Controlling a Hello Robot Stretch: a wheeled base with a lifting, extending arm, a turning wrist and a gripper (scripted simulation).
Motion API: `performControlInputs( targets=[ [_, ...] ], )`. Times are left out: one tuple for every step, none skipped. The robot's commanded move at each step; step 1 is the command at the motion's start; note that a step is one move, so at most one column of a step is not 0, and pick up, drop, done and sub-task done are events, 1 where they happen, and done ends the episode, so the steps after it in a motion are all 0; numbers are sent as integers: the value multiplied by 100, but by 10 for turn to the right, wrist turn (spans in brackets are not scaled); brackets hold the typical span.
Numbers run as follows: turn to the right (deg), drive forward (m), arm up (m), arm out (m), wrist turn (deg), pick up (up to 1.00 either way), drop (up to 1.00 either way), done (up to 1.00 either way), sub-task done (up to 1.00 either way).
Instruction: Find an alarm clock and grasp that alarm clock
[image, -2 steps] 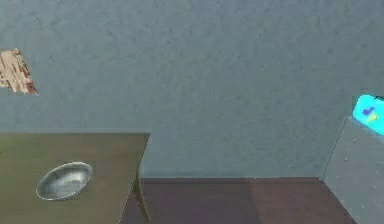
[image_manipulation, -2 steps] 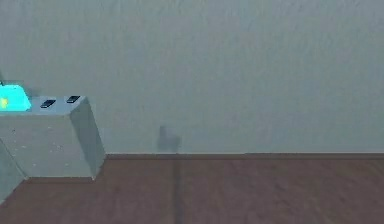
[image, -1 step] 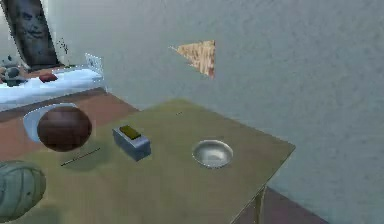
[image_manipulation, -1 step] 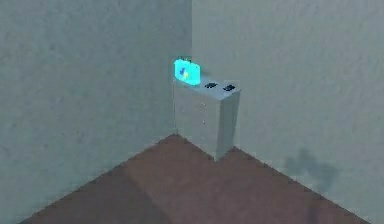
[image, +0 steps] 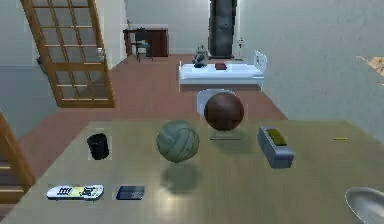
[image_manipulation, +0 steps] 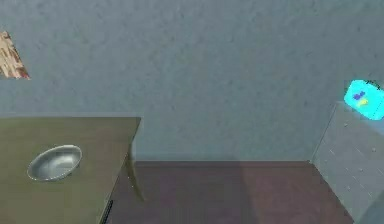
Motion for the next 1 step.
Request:
performControlInputs(
  targets=[
    [-450,0,0,0,0,0,0,0,0]
  ],
)
